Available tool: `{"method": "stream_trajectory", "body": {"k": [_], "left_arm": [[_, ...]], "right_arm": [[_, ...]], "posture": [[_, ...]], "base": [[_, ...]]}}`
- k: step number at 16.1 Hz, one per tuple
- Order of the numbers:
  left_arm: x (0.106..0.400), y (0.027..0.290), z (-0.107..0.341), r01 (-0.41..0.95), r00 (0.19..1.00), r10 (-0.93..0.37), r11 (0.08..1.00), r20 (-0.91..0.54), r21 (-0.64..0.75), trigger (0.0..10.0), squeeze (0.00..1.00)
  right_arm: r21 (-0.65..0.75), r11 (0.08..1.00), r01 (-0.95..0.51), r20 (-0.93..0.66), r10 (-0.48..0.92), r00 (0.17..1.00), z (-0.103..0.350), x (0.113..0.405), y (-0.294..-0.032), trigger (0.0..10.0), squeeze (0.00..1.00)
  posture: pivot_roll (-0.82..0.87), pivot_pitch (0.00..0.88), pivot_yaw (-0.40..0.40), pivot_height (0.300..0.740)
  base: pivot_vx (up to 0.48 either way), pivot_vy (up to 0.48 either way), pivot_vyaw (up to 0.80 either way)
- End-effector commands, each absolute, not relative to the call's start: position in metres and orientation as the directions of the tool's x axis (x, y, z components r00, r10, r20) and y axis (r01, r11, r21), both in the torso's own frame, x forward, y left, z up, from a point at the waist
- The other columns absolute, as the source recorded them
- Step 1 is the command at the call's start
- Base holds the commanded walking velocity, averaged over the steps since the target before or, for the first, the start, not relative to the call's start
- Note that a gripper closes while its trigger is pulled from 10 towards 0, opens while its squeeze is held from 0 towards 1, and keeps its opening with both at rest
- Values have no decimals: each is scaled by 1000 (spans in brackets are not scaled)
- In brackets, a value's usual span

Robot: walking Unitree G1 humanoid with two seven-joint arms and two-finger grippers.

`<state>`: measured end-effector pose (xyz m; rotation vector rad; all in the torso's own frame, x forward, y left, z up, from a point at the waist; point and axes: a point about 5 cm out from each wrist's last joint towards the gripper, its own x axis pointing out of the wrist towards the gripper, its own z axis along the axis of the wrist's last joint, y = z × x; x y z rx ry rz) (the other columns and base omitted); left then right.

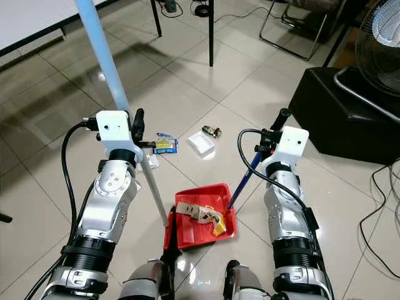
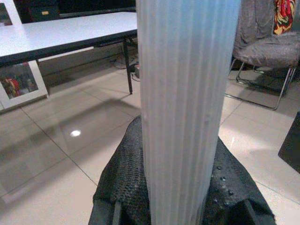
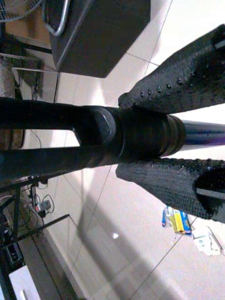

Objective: Sweep floor

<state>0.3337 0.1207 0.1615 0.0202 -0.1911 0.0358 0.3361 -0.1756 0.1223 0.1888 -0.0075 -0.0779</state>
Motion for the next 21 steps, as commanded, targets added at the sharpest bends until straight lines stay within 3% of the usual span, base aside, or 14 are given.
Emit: {"method": "stream_trajectory", "body": {"k": [1,11,17,21], "left_arm": [[333,120,171,-31,974,26,999,226,16,10000,0],[334,123,173,-40,972,33,999,234,26,10000,0],[340,151,209,-114,931,83,991,356,65,10000,0],[339,149,208,-108,933,74,991,352,76,10000,0]], "right_arm": [[201,977,69,37,-78,996,131,336,-174,10000,0],[192,980,58,30,-65,997,130,337,-172,10000,0],[190,980,61,39,-70,997,132,338,-173,10000,0],[187,981,59,39,-68,997,132,339,-172,10000,0]], "posture": [[-1,243,29,740],[7,243,29,740],[12,242,33,740],[14,243,33,740]], "base": [[0,0,0],[0,0,0],[0,0,0],[0,0,256]]}}
